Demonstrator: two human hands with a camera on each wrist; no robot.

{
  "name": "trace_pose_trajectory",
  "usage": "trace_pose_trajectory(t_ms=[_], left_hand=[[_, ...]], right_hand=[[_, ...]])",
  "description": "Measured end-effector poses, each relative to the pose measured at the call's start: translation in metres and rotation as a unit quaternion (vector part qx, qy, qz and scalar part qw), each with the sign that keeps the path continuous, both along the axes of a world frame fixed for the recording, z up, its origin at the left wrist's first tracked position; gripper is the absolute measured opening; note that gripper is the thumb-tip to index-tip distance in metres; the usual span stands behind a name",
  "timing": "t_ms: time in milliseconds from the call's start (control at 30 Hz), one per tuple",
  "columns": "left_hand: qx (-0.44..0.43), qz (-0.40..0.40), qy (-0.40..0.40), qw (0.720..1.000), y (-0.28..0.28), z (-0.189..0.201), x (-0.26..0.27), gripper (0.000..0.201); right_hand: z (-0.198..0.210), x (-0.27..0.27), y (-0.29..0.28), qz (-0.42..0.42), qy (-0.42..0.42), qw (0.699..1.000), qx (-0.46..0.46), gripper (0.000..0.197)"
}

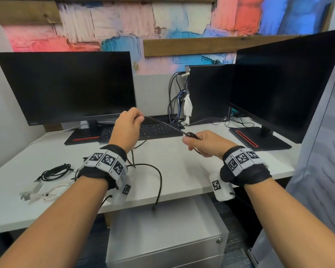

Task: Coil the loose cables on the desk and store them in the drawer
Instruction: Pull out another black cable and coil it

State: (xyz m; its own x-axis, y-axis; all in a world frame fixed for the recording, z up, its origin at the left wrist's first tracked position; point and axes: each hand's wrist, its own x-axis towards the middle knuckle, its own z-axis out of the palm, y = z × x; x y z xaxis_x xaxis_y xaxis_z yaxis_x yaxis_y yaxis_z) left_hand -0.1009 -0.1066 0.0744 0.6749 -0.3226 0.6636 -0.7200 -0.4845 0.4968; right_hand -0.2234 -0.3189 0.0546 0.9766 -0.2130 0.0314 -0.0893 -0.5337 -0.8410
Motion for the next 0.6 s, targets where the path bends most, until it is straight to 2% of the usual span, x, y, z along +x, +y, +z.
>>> trace_pose_trajectory(t_ms=[133,233,367,467,600], left_hand=[[0.019,0.022,0.022,0.999,-0.004,-0.01,0.003,0.025],[0.086,0.016,0.042,0.995,-0.01,-0.023,0.005,0.036],[0.172,-0.009,0.091,0.981,-0.017,-0.035,-0.002,0.057],[0.217,-0.05,0.136,0.965,-0.02,-0.043,-0.01,0.056],[0.246,-0.087,0.172,0.95,-0.02,-0.055,-0.016,0.054]], right_hand=[[0.009,-0.004,0.006,0.024,-0.048,0.991,0.124,0.05],[0.017,-0.007,0.006,0.045,-0.086,0.968,0.231,0.052],[0.025,-0.001,0.003,0.019,-0.148,0.925,0.35,0.048],[0.027,0.003,0.0,0.014,-0.187,0.877,0.442,0.043],[0.027,0.007,-0.003,-0.011,-0.236,0.837,0.493,0.042]])
